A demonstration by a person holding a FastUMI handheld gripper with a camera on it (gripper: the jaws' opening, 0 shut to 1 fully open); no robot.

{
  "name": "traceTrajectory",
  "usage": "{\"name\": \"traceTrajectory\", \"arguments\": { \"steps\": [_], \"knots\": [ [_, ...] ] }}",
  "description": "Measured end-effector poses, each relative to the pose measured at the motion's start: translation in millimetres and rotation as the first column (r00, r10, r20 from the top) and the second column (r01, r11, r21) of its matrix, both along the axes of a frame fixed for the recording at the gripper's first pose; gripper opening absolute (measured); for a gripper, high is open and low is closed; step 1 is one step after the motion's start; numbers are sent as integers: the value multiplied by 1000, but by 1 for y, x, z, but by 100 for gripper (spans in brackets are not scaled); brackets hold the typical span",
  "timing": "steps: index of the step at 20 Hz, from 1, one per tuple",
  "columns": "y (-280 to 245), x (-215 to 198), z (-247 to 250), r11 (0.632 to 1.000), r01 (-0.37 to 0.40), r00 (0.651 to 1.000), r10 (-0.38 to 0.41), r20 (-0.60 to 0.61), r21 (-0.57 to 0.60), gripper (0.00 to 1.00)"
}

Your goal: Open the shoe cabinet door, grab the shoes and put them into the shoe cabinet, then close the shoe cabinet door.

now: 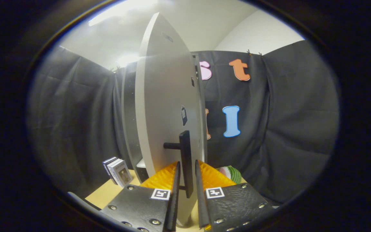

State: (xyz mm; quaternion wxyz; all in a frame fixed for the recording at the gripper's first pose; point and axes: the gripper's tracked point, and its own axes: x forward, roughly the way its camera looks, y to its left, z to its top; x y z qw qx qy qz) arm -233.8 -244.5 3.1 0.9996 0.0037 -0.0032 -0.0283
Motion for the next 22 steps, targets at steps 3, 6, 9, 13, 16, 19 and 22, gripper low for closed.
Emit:
{"name": "traceTrajectory", "arguments": {
  "steps": [3, 6, 9, 13, 16, 19, 22],
  "knots": [
    [-24, -6, 4, 999, 46, 999, -46, 8, 10, 21],
    [-39, -10, 5, 997, 75, 997, -75, 8, 24, 20],
    [-63, -12, 6, 994, 101, 995, -101, 12, 34, 19],
    [-83, -23, 7, 988, 149, 989, -150, 20, 37, 19],
    [-101, -37, 11, 978, 203, 978, -205, 35, 37, 20],
    [-103, -50, 16, 976, 215, 975, -216, 55, 34, 19],
    [-91, -58, 18, 981, 193, 978, -194, 72, 23, 20]
  ]
}}
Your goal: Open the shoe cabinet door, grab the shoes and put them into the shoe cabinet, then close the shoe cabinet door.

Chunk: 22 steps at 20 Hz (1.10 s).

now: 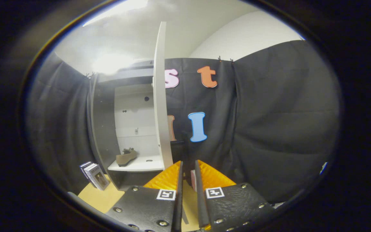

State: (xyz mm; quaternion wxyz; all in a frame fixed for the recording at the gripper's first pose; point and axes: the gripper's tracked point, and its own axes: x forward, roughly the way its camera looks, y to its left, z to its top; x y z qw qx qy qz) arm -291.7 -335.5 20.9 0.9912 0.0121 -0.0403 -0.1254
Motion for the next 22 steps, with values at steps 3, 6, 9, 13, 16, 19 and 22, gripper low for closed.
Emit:
{"name": "traceTrajectory", "arguments": {
  "steps": [3, 6, 9, 13, 16, 19, 22],
  "knots": [
    [27, -5, -4, 998, -55, 998, 56, 6, -12, 20],
    [52, -6, -16, 991, -128, 992, 129, 12, -24, 19],
    [78, 3, -41, 980, -197, 980, 196, -31, -11, 20],
    [111, 21, -89, 963, -271, 958, 268, -96, -10, 20],
    [134, 37, -136, 948, -319, 936, 317, -151, 12, 20],
    [152, 56, -197, 938, -345, 909, 343, -237, 34, 20],
    [163, 71, -266, 932, -355, 869, 356, -343, 68, 20]
  ]
}}
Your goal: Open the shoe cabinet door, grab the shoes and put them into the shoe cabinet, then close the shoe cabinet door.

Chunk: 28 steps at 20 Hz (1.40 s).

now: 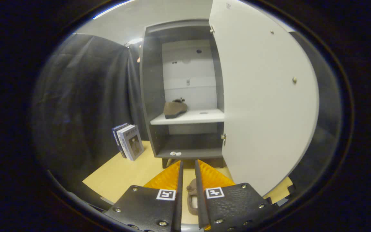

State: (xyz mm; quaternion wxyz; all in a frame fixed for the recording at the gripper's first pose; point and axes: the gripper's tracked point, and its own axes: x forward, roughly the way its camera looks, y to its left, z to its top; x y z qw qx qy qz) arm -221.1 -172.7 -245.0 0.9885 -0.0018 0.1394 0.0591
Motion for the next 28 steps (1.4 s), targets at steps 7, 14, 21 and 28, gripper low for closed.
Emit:
{"name": "traceTrajectory", "arguments": {
  "steps": [7, 14, 21, 28],
  "knots": [
    [-2, 14, -130, 999, 16, 977, -22, -214, -29, 20],
    [-7, 36, -211, 997, 44, 943, -61, -328, -59, 20],
    [-6, 73, -254, 995, 54, 915, -85, -394, -88, 20],
    [-2, 112, -269, 992, 89, 906, -119, -405, -93, 20]
  ]
}}
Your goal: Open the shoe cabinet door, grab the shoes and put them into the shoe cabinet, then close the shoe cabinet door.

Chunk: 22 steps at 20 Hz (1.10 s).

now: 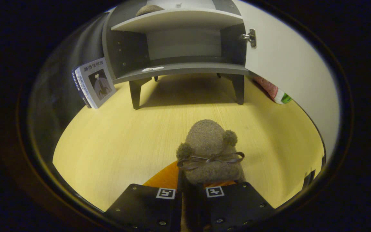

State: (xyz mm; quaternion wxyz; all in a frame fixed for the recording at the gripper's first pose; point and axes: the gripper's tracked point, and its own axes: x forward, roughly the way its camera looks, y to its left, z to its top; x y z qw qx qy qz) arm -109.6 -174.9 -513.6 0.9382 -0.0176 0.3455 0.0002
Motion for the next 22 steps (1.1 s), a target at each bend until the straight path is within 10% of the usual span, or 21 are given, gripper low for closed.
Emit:
{"name": "traceTrajectory", "arguments": {
  "steps": [2, 3, 22],
  "knots": [
    [-6, 7, 4, 1000, 29, 999, -29, 14, -7, 20],
    [-6, 9, 2, 999, 39, 999, -39, 5, -5, 1],
    [19, 74, 278, 988, 152, 918, -138, 371, -9, 1]
  ]
}}
